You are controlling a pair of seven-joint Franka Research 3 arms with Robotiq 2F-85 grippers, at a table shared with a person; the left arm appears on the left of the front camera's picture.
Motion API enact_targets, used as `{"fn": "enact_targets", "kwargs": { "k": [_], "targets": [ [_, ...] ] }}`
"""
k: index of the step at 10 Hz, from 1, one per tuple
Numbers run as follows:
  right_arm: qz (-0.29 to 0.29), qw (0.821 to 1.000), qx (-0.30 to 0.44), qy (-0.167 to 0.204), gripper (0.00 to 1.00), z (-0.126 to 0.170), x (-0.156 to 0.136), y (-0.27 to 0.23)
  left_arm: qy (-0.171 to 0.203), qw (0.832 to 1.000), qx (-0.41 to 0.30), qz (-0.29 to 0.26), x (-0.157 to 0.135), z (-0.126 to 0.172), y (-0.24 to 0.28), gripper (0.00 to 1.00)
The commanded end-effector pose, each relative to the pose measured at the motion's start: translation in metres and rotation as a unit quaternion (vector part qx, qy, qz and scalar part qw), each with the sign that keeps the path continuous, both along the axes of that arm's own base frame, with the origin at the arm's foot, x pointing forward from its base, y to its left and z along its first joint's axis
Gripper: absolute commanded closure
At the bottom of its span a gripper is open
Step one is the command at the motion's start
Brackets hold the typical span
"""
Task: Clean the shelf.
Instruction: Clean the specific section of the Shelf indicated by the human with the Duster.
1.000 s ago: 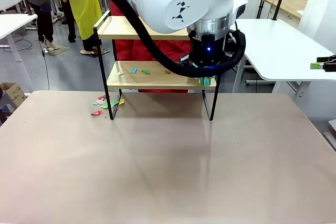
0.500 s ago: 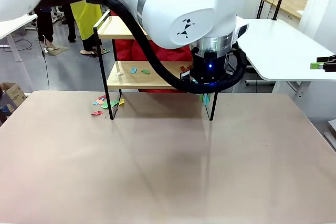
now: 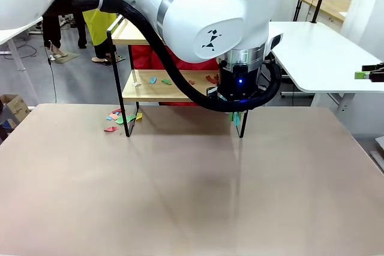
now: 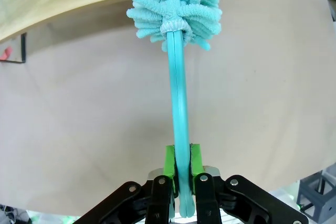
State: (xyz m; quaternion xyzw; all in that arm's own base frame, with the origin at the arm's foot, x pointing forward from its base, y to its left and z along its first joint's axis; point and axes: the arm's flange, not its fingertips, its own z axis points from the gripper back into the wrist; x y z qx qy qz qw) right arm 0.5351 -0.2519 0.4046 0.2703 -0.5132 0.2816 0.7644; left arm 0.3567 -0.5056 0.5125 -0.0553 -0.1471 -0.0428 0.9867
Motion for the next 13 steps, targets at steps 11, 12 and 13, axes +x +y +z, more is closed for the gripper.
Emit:
{"fn": "enact_targets", "kwargs": {
  "k": [11, 12, 13],
  "targets": [
    [0.001, 1.0, -0.002, 0.0, 0.0, 0.002, -0.001, 0.002, 0.027, 0.999, -0.031, 0.022, 0.003, -0.019, 0.122, 0.87],
    [0.001, 1.0, -0.002, 0.0, 0.0, 0.002, -0.001, 0.002, 0.035, 0.999, -0.027, 0.024, 0.007, -0.02, 0.134, 0.87],
    [0.001, 1.0, -0.002, 0.0, 0.0, 0.002, -0.001, 0.002, 0.042, 0.999, -0.019, 0.026, 0.009, -0.021, 0.146, 0.87]
  ]
}}
